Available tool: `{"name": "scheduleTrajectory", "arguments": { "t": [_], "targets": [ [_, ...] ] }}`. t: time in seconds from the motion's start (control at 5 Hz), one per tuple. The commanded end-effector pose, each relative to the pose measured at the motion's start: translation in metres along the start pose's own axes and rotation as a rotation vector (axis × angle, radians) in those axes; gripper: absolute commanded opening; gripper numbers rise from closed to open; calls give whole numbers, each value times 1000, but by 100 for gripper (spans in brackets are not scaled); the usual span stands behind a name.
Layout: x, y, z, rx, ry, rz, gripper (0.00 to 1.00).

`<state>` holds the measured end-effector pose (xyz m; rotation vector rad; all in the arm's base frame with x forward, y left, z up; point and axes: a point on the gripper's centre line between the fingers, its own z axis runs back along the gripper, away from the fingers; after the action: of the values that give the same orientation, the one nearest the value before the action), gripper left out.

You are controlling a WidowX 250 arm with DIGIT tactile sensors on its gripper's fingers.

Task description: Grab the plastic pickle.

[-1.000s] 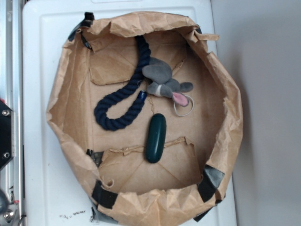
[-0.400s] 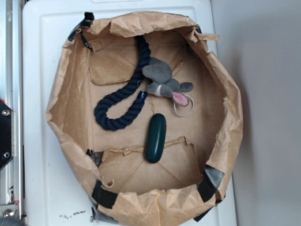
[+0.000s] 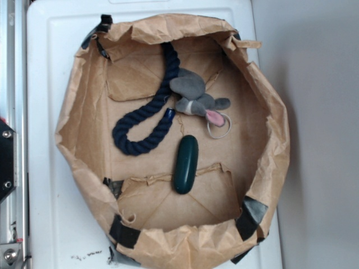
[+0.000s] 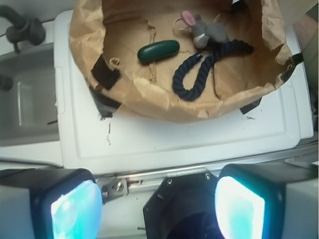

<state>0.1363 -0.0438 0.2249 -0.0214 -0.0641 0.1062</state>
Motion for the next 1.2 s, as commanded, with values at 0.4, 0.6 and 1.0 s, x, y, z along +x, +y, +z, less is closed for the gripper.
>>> {"name": "scheduleTrajectory", "arguments": {
  "t": [0.4,0.6,1.0],
  "targets": [
    [65,-7,-7,-63,-65,4,100],
    [84,-2,-21,-51,-48,-47,100],
    [84,-2,-21,-51,-48,-47,100]
  ]
}}
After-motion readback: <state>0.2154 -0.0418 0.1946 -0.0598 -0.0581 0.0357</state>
